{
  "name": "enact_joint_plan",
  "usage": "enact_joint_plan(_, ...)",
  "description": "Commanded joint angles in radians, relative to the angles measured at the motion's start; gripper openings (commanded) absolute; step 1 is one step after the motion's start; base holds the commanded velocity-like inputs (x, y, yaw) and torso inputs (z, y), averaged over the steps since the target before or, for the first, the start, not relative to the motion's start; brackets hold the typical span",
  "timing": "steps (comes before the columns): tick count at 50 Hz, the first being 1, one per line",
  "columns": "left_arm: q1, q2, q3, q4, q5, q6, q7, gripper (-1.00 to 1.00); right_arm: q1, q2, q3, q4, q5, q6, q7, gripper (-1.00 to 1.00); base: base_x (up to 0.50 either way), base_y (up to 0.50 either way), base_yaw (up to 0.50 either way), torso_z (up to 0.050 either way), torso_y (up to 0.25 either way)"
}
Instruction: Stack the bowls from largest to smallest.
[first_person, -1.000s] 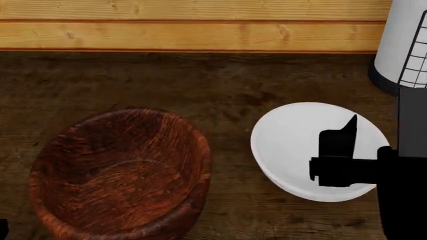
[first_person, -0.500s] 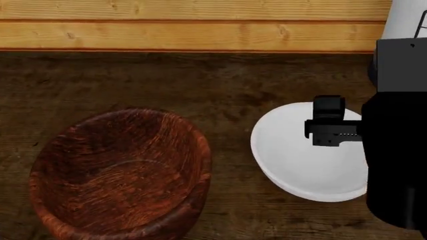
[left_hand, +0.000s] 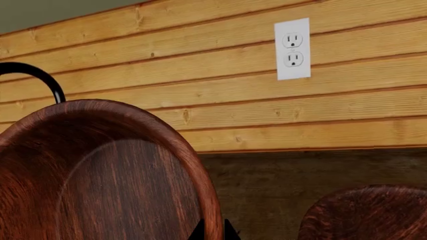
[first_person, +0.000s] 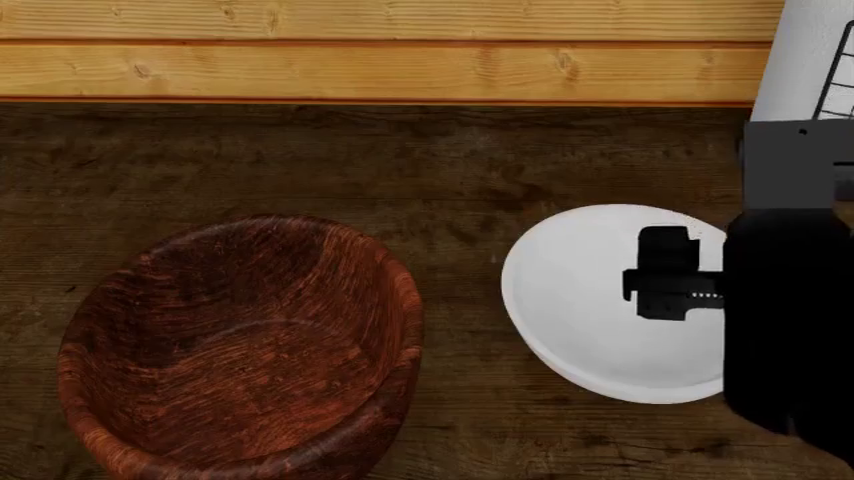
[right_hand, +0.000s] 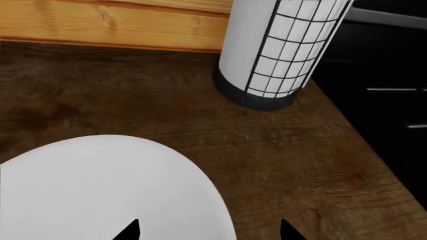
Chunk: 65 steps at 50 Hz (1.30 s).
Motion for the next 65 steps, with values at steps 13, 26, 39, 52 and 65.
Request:
enact_joint_plan(13, 0.016, 0.009, -0.030, -0.017, -0.026, 0.034, 0.013, -1.00, -0.017, -0.070, -0.002, 0.204, -0.066, -0.055, -0.100, 1.00, 0.00, 0.00, 0.00, 0.000, 0.000)
enact_joint_plan(26, 0.017, 0.003, -0.030, -0.017, -0.029, 0.038, 0.010, -1.00, 0.012, -0.129, -0.041, 0.371, -0.105, -0.063, -0.186, 1.00, 0.00, 0.00, 0.00, 0.001, 0.001)
enact_joint_plan(39, 0.023, -0.003, -0.031, -0.019, -0.024, 0.045, 0.010, -1.00, 0.001, -0.146, -0.048, 0.398, -0.107, -0.068, -0.206, 1.00, 0.00, 0.00, 0.00, 0.000, 0.000)
enact_joint_plan(52, 0.013, -0.003, -0.016, -0.018, -0.025, 0.041, 0.003, -1.00, -0.024, -0.095, 0.015, 0.286, -0.065, -0.102, -0.148, -1.00, 0.00, 0.00, 0.00, 0.000, 0.000)
enact_joint_plan(65, 0.011, -0.008, -0.010, -0.016, -0.022, 0.044, 0.002, -1.00, -0.039, -0.047, 0.090, 0.151, -0.019, -0.144, -0.074, -1.00, 0.00, 0.00, 0.00, 0.000, 0.000)
